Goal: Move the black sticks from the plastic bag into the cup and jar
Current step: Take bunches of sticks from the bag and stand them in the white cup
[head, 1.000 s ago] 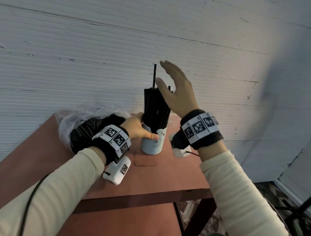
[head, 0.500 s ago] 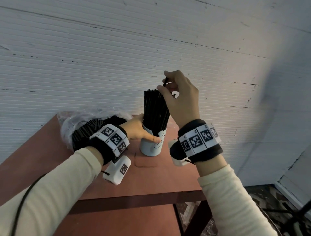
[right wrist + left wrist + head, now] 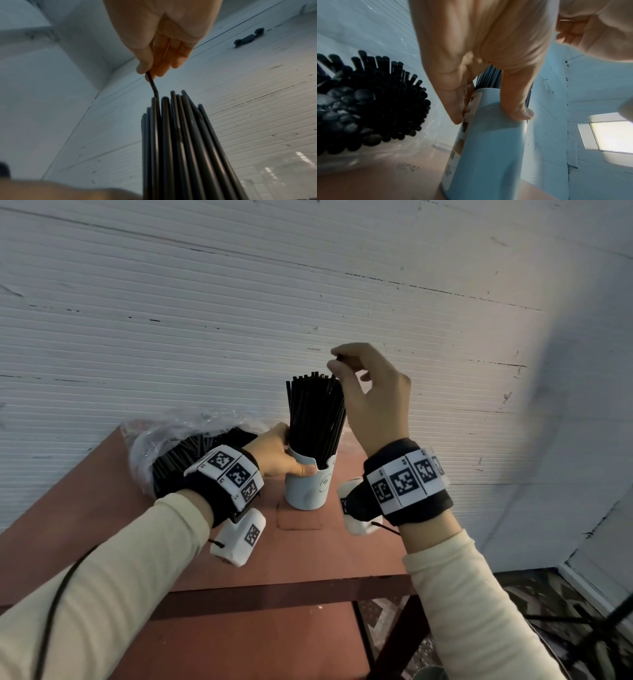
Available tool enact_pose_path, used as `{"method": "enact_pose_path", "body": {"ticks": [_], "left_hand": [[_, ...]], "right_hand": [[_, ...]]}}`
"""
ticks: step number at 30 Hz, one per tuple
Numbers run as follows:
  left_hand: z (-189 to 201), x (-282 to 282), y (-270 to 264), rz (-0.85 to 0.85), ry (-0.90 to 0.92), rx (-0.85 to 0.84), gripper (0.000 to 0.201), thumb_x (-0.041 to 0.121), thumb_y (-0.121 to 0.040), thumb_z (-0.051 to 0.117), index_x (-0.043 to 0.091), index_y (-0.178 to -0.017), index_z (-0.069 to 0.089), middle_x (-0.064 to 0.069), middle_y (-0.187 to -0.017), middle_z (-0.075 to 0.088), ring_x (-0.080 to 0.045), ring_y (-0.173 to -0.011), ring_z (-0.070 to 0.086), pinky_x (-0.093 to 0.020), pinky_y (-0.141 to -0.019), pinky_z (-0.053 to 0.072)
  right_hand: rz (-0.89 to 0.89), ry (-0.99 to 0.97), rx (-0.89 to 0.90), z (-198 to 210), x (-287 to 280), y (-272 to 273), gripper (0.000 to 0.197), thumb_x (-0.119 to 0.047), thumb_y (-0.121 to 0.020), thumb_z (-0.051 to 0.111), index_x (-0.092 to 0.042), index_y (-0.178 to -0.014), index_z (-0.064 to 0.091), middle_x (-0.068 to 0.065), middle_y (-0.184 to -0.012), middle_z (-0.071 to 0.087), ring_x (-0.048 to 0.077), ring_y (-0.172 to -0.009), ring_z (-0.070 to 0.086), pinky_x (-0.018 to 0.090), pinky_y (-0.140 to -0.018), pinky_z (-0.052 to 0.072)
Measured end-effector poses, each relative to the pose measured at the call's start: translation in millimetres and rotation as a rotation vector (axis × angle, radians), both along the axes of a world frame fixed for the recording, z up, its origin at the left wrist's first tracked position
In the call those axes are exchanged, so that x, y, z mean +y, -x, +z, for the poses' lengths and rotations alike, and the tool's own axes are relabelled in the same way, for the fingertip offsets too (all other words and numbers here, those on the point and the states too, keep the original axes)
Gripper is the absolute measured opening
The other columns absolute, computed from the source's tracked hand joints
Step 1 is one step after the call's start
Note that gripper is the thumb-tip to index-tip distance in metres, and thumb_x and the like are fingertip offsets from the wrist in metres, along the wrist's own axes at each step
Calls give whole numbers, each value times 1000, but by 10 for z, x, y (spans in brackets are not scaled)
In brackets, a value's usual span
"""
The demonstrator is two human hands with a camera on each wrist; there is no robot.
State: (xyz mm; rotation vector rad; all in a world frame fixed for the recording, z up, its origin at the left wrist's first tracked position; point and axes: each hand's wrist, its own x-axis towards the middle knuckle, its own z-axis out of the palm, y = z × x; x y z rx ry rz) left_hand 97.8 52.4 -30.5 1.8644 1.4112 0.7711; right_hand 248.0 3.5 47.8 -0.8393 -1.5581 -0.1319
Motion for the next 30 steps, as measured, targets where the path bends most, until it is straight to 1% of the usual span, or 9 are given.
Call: {"method": "enact_pose_path", "body": {"ticks": [2, 6, 9, 11, 14, 18, 22, 25, 30], "left_hand": [[-9, -7, -20, 22, -6, -8, 78, 27, -66, 88, 12, -129, 45, -4, -124, 59, -22, -114, 58, -41, -100, 48], [-26, -41, -59, 60, -26, -14, 79, 29, -64, 88, 12, -127, 44, -5, -123, 58, -22, -112, 58, -41, -99, 48], [-6, -65, -67, 75, -20, -2, 79, 30, -64, 88, 13, -127, 44, -3, -122, 58, -21, -112, 57, -39, -99, 48], [8, -79, -70, 83, -14, 4, 78, 31, -64, 88, 13, -126, 45, -3, -121, 58, -22, -112, 57, -40, -99, 48], [16, -94, -75, 93, -7, 7, 79, 31, -63, 89, 13, -126, 45, -2, -119, 58, -22, -111, 57, -42, -99, 48], [22, -119, -78, 91, 3, -19, 83, 32, -61, 90, 13, -127, 44, -4, -121, 59, -24, -112, 58, -43, -100, 48], [20, -136, -82, 102, -4, -16, 80, 32, -63, 89, 12, -127, 44, -4, -120, 60, -23, -112, 58, -40, -99, 48], [23, -147, -83, 101, -10, -8, 79, 31, -65, 88, 11, -127, 44, -3, -118, 58, -22, -112, 57, -36, -97, 48], [42, -164, -92, 113, -4, -1, 79, 30, -65, 88, 12, -129, 44, -5, -126, 59, -23, -116, 56, -38, -100, 46]], "right_hand": [[50, -21, 46, 68, -79, -4, 2, -12, -90, 61, -12, -90, 64, -13, -81, 64, 6, -78, 63, 13, -71, 44], [162, 0, 106, 90, -211, -32, 16, -14, -98, 50, -28, -94, 43, -10, -80, 55, 10, -74, 69, 26, -65, 54], [170, 141, 96, 4, -222, -60, 22, -10, -95, 53, -25, -107, 41, -1, -86, 62, 7, -74, 71, 15, -53, 44], [159, 211, 126, -62, -173, -82, 19, -9, -92, 58, -20, -104, 49, -3, -86, 65, 9, -77, 72, 19, -58, 48], [100, 258, 118, -168, -108, -71, 4, -16, -87, 65, -19, -86, 62, -9, -79, 68, 13, -80, 70, 36, -74, 56], [-61, 239, 49, -322, -88, -5, 9, -26, -90, 63, -18, -87, 67, -9, -79, 68, 8, -76, 64, 25, -70, 51], [-99, 246, 103, -357, -72, 12, 5, -19, -88, 65, -14, -85, 65, -9, -73, 64, 4, -70, 62, 13, -68, 48], [-95, 288, 108, -358, -52, 31, 5, -19, -88, 65, -18, -83, 64, -5, -73, 68, 8, -72, 67, 18, -70, 52], [-157, 335, 49, -271, 32, 33, 9, -20, -87, 64, -15, -80, 67, -2, -72, 70, 11, -72, 69, 22, -71, 54]]}}
